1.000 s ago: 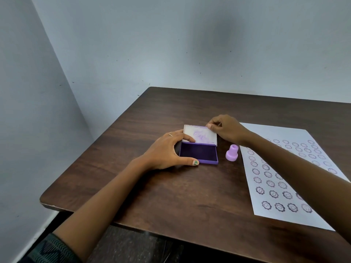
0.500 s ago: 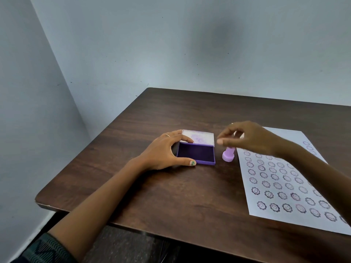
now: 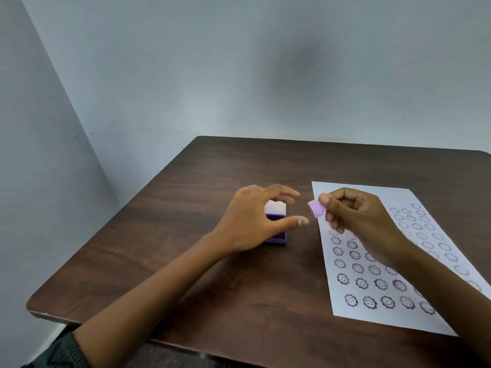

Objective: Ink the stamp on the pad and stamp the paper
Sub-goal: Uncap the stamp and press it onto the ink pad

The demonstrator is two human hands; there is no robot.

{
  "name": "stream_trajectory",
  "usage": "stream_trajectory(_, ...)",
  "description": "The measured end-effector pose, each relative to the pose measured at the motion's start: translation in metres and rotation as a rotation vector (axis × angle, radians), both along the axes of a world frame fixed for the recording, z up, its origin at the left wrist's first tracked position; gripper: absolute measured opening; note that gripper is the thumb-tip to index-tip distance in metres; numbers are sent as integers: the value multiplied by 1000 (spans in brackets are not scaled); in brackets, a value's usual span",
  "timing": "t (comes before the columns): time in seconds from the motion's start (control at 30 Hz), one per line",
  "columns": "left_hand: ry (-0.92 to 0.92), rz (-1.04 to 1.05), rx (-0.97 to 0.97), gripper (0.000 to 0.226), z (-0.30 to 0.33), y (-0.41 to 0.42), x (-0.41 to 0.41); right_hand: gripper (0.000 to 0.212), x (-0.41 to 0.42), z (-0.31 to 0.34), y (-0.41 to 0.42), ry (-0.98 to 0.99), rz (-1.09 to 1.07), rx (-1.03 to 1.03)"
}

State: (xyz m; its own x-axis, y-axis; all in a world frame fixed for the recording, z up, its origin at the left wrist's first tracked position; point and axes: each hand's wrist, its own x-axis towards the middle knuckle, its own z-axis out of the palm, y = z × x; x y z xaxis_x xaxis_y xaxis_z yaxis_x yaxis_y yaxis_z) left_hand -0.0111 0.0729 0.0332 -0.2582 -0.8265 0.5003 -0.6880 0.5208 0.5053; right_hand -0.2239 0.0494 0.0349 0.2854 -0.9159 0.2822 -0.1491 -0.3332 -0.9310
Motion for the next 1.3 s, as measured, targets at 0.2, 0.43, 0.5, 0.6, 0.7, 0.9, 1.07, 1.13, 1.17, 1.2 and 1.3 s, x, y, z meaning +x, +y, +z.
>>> stream_trajectory(0.2,198,-107,-11,31,4,-17,-51,24,-13,-4,-2,-256,81,160)
stream_trajectory(0.43,398,-124,120,30,-6,-23,-49,29,-10,-6,-4,-252,18,92)
stream_trajectory(0.5,429,-129,138,30,-7,-22,-47,32,-8,-7,-2,-217,-15,61)
stream_trajectory(0.6,450,-133,167,29,-9,-20,-47,36,-6,-7,-1,-165,-56,23)
stream_trajectory(0.7,461,-130,173,30,-9,-19,-45,31,-4,-6,1,-144,-74,-16)
stream_trajectory(0.9,328,-16,136,34,-6,-16,-42,14,-9,-4,-1,-134,-239,-111)
stream_trajectory(1.07,-218,12,37,38,-11,-15,-39,24,-14,-4,-3,-152,-333,-96)
stream_trajectory(1.13,-315,19,62,38,-15,-15,-39,23,-13,-4,-3,-141,-339,-95)
stream_trajectory(1.17,-342,19,60,37,-16,-15,-38,22,-13,-4,-3,-135,-338,-97)
stream_trajectory(1.2,-354,20,52,37,-17,-15,-38,21,-13,-4,-3,-128,-335,-101)
stream_trajectory(1.3,-341,34,31,37,-17,-16,-37,17,-11,-4,-2,-115,-315,-112)
